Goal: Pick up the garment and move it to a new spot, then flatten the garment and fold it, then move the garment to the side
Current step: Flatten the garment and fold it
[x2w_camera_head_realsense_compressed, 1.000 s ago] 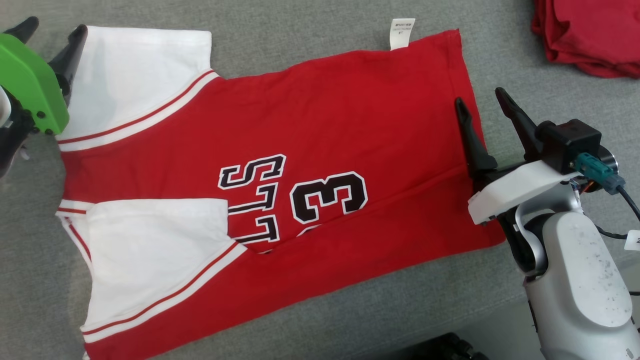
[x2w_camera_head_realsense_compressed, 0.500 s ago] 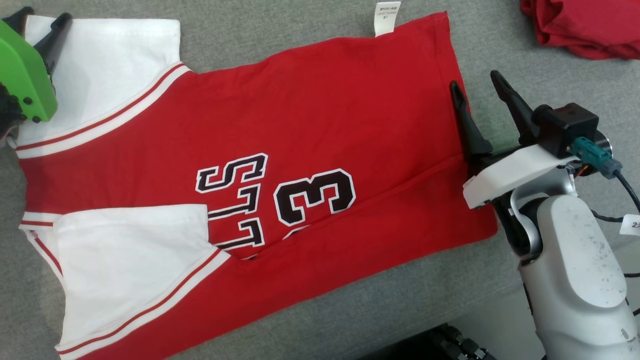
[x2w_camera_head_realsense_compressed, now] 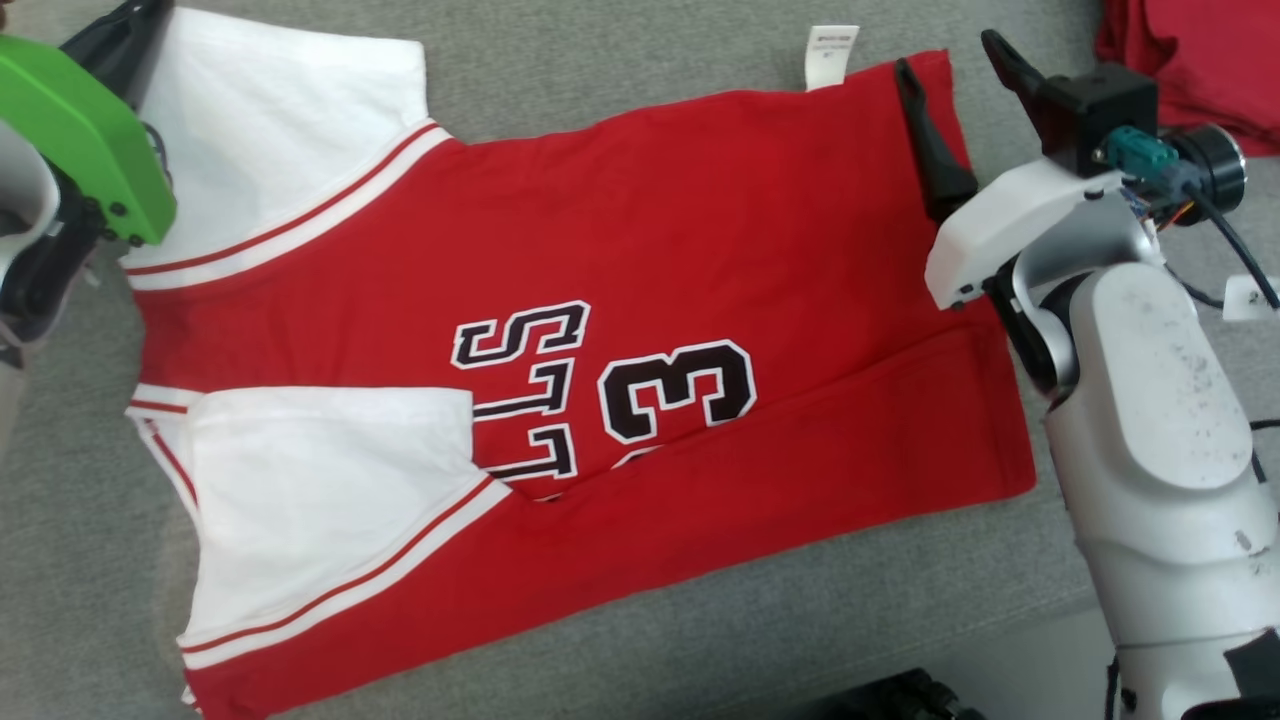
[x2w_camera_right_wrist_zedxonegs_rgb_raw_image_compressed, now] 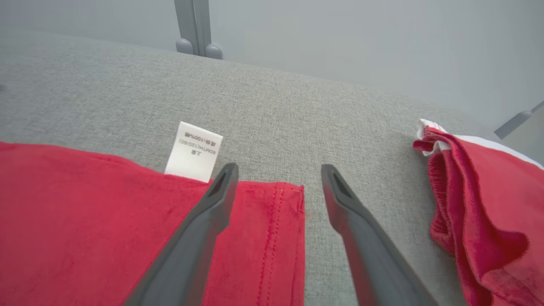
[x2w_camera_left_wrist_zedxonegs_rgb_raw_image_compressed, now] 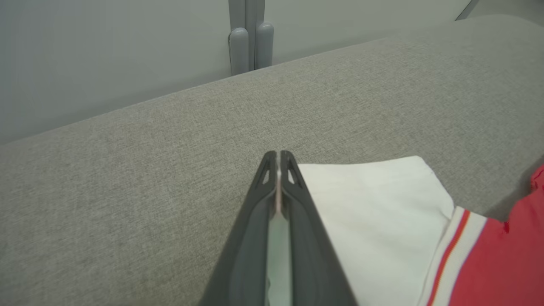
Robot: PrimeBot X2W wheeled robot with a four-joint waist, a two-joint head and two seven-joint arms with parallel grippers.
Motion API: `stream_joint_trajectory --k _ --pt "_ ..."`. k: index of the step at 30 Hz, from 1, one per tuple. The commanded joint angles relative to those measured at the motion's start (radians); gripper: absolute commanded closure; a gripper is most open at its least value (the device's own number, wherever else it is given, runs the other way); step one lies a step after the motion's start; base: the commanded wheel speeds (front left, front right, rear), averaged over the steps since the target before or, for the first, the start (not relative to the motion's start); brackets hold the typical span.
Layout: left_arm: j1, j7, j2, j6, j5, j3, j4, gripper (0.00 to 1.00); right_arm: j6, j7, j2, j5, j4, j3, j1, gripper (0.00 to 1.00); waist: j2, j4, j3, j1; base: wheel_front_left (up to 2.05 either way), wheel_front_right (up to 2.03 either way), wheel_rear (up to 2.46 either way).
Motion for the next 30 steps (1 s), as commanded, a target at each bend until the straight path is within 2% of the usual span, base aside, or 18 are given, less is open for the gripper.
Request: stream_joint_trajectory --k 1,8,15,16,17,18,19,20,21,30 --pt "0.007 -0.018 -0.006 0.002 -0.012 -0.008 -0.013 1.0 -0.002 0.011 -0.014 -0.009 0.025 0.002 -0.02 0.0 0.0 0.036 -0.021 0.0 0.0 0.0 0.0" --pt "0.008 -0.073 -0.009 0.002 -0.025 -0.049 -0.082 1.0 -0.002 0.06 -0.058 -0.011 0.14 -0.007 -0.076 0.0 0.0 0.091 -0.037 0.0 0.0 0.0 0.0" --pt "0.027 -0.109 0.014 0.002 -0.044 -0.097 -0.172 1.0 -0.002 0.103 -0.072 0.021 0.207 -0.048 -0.068 0.0 0.0 0.118 -0.044 0.0 0.0 0.0 0.0" --pt "0.03 -0.112 0.018 0.002 -0.046 -0.101 -0.18 1.0 -0.002 0.107 -0.071 0.027 0.216 -0.056 -0.07 0.06 0.0 0.121 -0.044 0.0 0.0 0.0 0.0" --pt "0.032 -0.115 0.023 0.002 -0.047 -0.104 -0.191 1.0 -0.002 0.114 -0.069 0.033 0.228 -0.062 -0.075 0.53 0.0 0.124 -0.043 0.0 0.0 0.0 0.0" --pt "0.033 -0.12 0.026 0.002 -0.049 -0.106 -0.2 1.0 -0.002 0.119 -0.069 0.038 0.235 -0.067 -0.078 0.72 0.0 0.126 -0.042 0.0 0.0 0.0 0.0" --pt "0.035 -0.124 0.029 0.002 -0.052 -0.108 -0.207 1.0 -0.002 0.121 -0.068 0.044 0.244 -0.073 -0.082 0.87 0.0 0.129 -0.041 0.0 0.0 0.0 0.0" --pt "0.038 -0.127 0.031 0.002 -0.052 -0.109 -0.21 1.0 -0.002 0.122 -0.068 0.046 0.25 -0.075 -0.084 0.96 0.0 0.13 -0.041 0.0 0.0 0.0 0.0" --pt "0.043 -0.131 0.033 0.002 -0.053 -0.112 -0.214 1.0 -0.002 0.12 -0.071 0.048 0.255 -0.075 -0.086 1.0 0.0 0.131 -0.042 0.0 0.0 0.0 0.0" --pt "0.042 -0.175 0.026 0.002 -0.069 -0.108 -0.192 1.0 -0.002 0.036 -0.071 0.036 0.286 -0.075 -0.136 1.0 0.0 0.13 -0.082 0.0 0.0 0.0 0.0"
